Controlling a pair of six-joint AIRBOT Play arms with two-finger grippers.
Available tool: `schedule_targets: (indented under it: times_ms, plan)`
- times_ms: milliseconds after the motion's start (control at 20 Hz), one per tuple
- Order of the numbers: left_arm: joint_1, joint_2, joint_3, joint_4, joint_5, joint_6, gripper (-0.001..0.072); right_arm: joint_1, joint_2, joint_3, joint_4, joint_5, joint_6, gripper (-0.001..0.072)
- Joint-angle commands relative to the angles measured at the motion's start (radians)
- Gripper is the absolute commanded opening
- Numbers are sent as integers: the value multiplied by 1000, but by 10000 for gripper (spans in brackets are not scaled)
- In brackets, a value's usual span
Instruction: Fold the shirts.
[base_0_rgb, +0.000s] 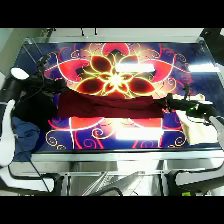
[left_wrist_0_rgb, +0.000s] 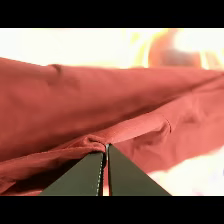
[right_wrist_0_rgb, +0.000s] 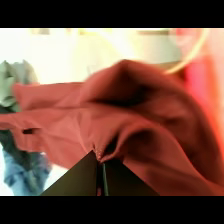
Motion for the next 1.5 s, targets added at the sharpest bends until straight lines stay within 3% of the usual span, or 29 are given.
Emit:
schedule_targets:
  times_ms: [0, 150, 200, 250, 300, 350, 400, 450, 600, 1050, 1100, 1200, 1300, 1350, 1450]
  plan:
    - [-5, -164, 101, -2, 13, 7, 11, 13, -91, 22, 10, -63, -61, 19]
    - [-5, -235, 163, -3, -35, 6, 11, 1, -88, 29, 8, -65, -87, 23]
    - [-5, -245, 179, -3, -45, 5, 13, 0, -88, 40, 9, -51, -95, 160]
    - [-5, -246, 197, -3, -51, 6, 102, -2, -88, 59, 8, -31, -95, 391]
    - [-4, -246, 222, -3, -60, 6, 606, -8, -88, 85, 4, 4, -95, 509]
    - [-2, -246, 252, -2, -72, -1, 692, -21, -88, 124, -32, 42, -94, 526]
    - [2, -246, 292, -2, -98, -1, 690, -32, -88, 162, -85, 67, -85, 531]
    - [4, -246, 329, -3, -121, -2, 690, -44, -88, 201, -160, 73, -41, 654]
    - [5, -246, 430, -3, -182, -23, 690, -56, -89, 255, -311, 72, 19, 686]
    - [-86, -247, 473, -10, -273, -48, 689, 64, -190, 254, -340, 99, 18, 684]
    - [-101, -247, 473, -10, -273, -48, 689, 75, -191, 254, -323, 99, 18, 607]
    - [-136, -247, 472, -10, -272, -49, 646, 74, -188, 257, -255, 111, -12, 122]
    - [-187, -258, 472, -10, -272, -50, 294, 63, -175, 276, -212, 138, -12, 30]
    - [-220, -272, 472, -10, -273, -52, 183, 61, -163, 298, -213, 167, -11, 19]
    - [-307, -323, 472, -10, -271, -85, 166, 60, -133, 352, -213, 237, 19, 19]
